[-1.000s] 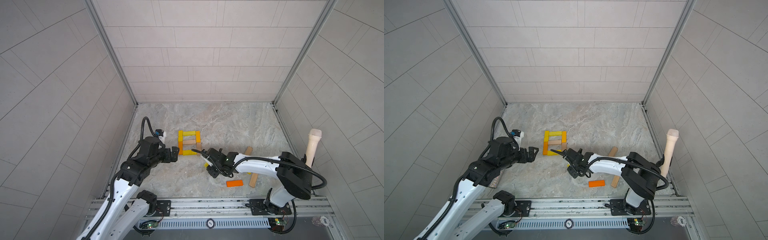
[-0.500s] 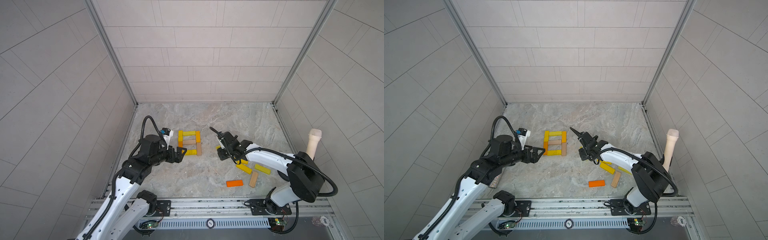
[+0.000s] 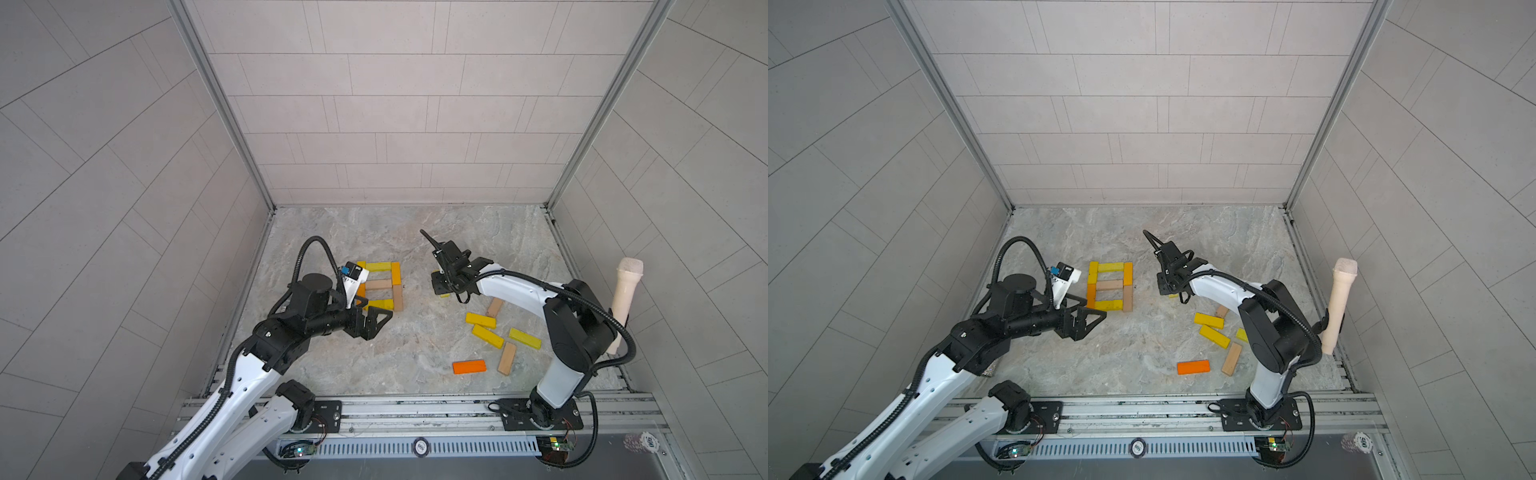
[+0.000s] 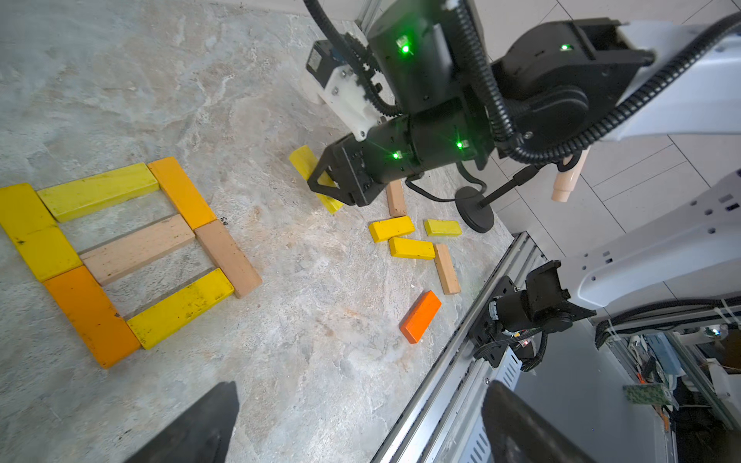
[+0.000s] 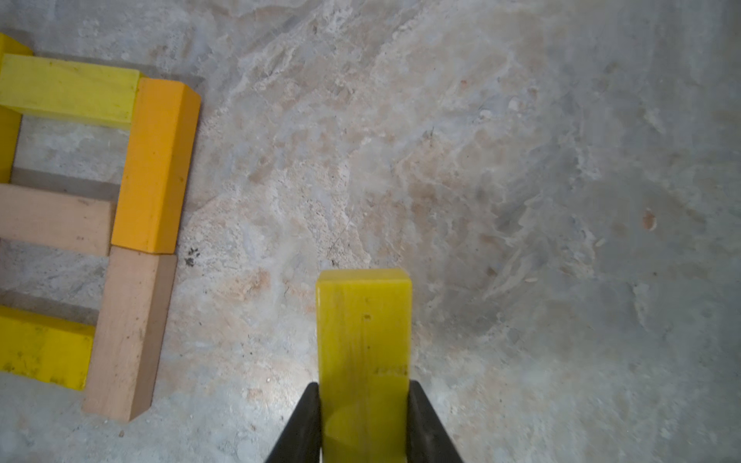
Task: Assemble the number 8 with building blocks
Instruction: Place the building block at the center of the board.
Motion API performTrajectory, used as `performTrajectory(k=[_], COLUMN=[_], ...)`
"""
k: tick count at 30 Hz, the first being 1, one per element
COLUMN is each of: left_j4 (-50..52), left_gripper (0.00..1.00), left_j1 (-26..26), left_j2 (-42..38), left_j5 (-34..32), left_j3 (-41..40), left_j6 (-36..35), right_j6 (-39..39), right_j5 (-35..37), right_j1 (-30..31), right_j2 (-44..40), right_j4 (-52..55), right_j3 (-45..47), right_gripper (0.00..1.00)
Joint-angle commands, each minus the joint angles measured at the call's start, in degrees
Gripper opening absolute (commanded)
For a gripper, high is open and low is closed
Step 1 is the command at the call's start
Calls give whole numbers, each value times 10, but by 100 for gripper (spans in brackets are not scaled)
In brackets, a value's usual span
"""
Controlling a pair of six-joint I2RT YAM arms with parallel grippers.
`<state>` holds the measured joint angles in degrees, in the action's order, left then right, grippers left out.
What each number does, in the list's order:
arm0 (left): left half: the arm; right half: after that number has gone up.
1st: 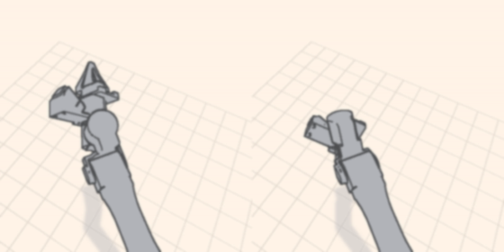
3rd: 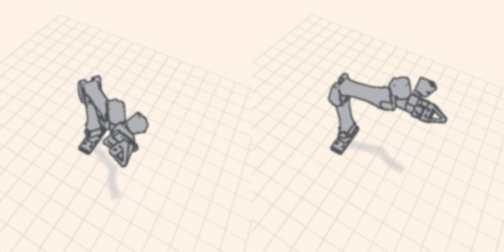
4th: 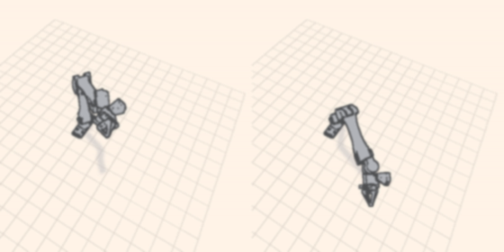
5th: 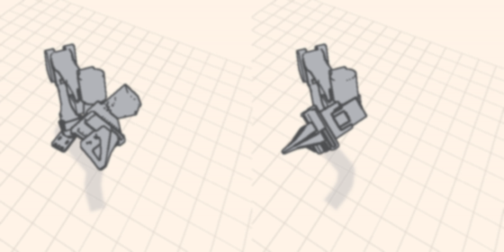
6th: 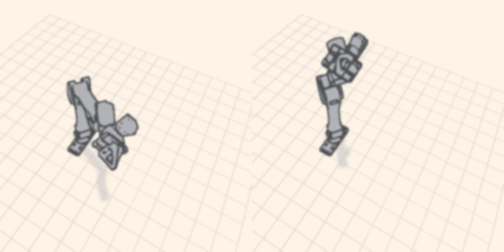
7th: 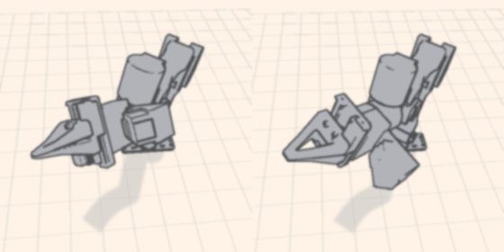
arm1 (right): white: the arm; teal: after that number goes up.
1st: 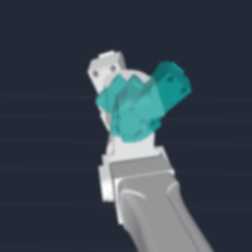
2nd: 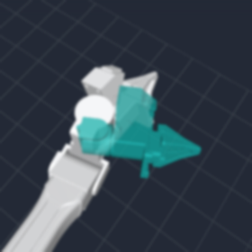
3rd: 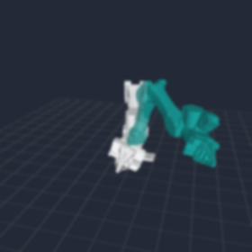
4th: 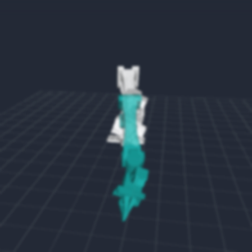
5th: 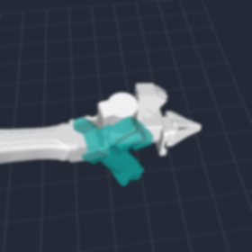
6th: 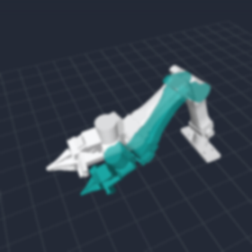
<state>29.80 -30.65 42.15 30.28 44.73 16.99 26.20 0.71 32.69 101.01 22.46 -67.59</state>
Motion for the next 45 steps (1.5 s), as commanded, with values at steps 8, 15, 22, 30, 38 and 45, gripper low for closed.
performTrajectory(k=[8,15,22,30,38,45], left_j4=[-7,-5,-4,-5,-4,-4], left_gripper=[100,100,100,100,100,100], left_j1=[-12,-11,-11,-11,-11,-11], left_j2=[-12,-10,-10,-7,-7,-5], left_j5=[-22,-23,-25,-20,-21,-25], left_j3=[-11,-11,-12,-12,-12,-8], left_j6=[-5,-6,-6,-6,-6,-13], right_j6=[76,108,137,146,139,119], right_j5=[24,27,34,37,35,35], right_j1=[2,21,23,24,25,26], right_j2=[89,129,144,152,130,68], right_j4=[-15,-9,-14,-19,-28,-43], right_j3=[-61,-97,-102,-105,-96,-55], right_gripper=[24,25,30,47,58,68])
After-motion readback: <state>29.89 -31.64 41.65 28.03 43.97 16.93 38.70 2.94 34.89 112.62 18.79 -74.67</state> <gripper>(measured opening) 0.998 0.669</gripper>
